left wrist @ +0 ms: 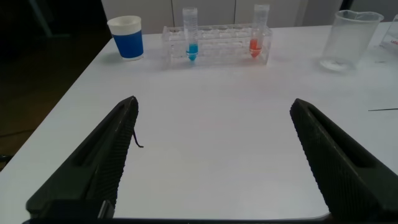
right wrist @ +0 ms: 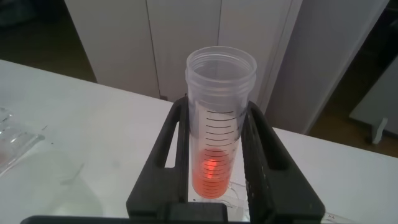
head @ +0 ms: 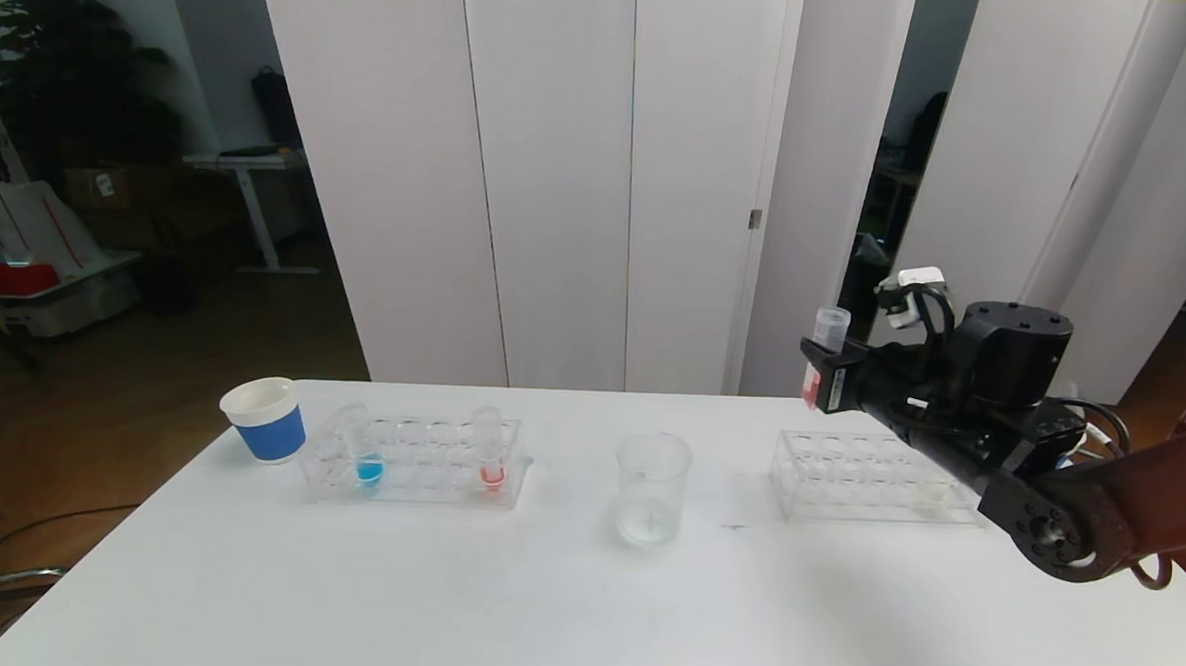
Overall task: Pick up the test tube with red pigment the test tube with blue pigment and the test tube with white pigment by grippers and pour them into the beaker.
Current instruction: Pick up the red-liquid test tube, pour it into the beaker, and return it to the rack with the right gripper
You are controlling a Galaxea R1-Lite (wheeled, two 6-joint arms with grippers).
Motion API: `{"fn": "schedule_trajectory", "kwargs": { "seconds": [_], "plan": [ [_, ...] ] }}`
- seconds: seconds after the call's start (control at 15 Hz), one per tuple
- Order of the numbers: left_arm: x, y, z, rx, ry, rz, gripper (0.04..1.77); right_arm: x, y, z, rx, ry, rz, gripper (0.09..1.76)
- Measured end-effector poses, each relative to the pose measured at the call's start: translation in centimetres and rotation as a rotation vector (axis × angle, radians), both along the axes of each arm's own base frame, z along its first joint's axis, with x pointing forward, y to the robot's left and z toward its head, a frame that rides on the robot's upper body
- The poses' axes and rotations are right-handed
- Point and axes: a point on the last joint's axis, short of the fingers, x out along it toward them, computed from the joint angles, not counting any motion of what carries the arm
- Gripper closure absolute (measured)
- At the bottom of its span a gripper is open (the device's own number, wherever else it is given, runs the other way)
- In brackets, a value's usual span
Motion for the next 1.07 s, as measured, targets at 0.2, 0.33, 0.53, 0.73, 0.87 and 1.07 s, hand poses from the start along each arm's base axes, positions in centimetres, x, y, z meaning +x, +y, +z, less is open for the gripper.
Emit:
{"fn": "schedule_trajectory", "kwargs": {
  "seconds": [0.2,0.33,0.53,0.73,0.87,1.07],
  "plan": [
    [0.0,0.0,0.0,0.000,0.000,0.000,0.06,0.8,0.2,2.9,0.004,-0.019,0.000,1.27],
    [0.0,0.0,0.0,0.000,0.000,0.000,0.06,1.7,0.5,5.0,0.005,-0.018,0.009,1.27],
    [0.0,0.0,0.0,0.000,0.000,0.000,0.06,3.7,1.2,7.9,0.009,-0.034,0.031,1.27],
    [0.0,0.0,0.0,0.000,0.000,0.000,0.06,5.6,3.0,7.5,-0.082,-0.085,0.098,1.27],
    [0.0,0.0,0.0,0.000,0.000,0.000,0.06,6.4,4.1,6.4,-0.139,-0.174,0.175,1.27],
    [0.0,0.0,0.0,0.000,0.000,0.000,0.06,7.8,5.1,3.8,-0.139,-0.314,0.237,1.27]
  ]
}}
